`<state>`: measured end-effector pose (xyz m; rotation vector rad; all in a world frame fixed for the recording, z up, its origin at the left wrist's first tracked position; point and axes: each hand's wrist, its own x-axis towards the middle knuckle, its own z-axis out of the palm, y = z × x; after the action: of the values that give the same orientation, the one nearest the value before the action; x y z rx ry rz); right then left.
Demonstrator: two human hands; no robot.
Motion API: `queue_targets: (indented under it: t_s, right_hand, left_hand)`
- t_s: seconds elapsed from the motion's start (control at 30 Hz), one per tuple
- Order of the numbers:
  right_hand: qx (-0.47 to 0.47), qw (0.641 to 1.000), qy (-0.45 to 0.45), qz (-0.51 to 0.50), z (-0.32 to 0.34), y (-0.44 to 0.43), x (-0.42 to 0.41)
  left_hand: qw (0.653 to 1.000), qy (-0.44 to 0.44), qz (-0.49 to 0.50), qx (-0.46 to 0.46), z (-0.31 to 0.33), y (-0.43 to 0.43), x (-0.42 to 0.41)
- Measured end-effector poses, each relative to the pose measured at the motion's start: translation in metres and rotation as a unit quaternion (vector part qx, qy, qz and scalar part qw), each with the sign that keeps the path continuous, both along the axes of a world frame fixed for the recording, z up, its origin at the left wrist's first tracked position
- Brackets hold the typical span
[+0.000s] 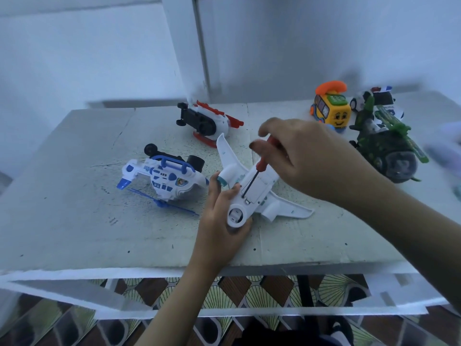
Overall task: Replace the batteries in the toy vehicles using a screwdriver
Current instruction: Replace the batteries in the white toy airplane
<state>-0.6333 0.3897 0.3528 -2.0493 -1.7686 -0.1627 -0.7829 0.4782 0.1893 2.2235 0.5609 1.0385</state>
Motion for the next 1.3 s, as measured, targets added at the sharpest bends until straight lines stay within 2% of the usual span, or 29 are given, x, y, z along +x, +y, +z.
queue_targets:
  t_s: [0.17, 0.4, 0.57, 0.67, 0.77, 0.87, 0.93, 1.03, 1.13, 1.3]
  right_hand:
    - [-0.083, 0.992, 0.076, 0.049, 0.013, -0.001, 0.010]
    - [-0.104, 0.993, 0.022, 0.059, 0.021, -0.004, 0.012]
    - [-0.113, 0.991, -0.066, -0.036, 0.020, -0.003, 0.002]
    - [-0.099, 0.990, -0.078, -0.064, 0.019, -0.007, -0.004]
    - [-0.098, 0.994, 0.011, -0.036, 0.018, -0.007, -0.006]
    - [-0.122, 0.980, 0.148, 0.053, 0.014, -0.001, -0.003]
    - [-0.086, 0.968, 0.207, 0.111, 0.010, 0.001, -0.004]
    - [-0.021, 0.972, 0.184, 0.145, 0.003, 0.007, -0.005]
    - [0.018, 0.981, 0.146, 0.124, 0.002, 0.016, -0.003]
    - [-0.010, 0.995, 0.080, 0.055, 0.006, 0.025, 0.004]
  left_hand:
    - [1.000, 0.002, -0.005, -0.009, 0.001, -0.001, 0.000]
    - [1.000, 0.000, 0.001, -0.005, 0.000, -0.001, 0.000]
    - [1.000, 0.002, -0.002, -0.005, 0.000, -0.001, 0.001]
    - [1.000, 0.006, -0.002, -0.007, 0.001, -0.001, 0.001]
    - [1.000, 0.007, -0.005, -0.011, 0.000, -0.001, 0.001]
    - [1.000, 0.009, -0.006, -0.010, 0.001, -0.001, 0.000]
    - [1.000, 0.012, -0.001, -0.009, 0.002, -0.001, 0.000]
    - [1.000, 0.013, 0.000, -0.005, 0.002, -0.001, 0.000]
    - [1.000, 0.014, -0.006, -0.002, 0.000, 0.000, 0.000]
    - [1.000, 0.011, -0.009, -0.002, 0.000, 0.000, 0.001]
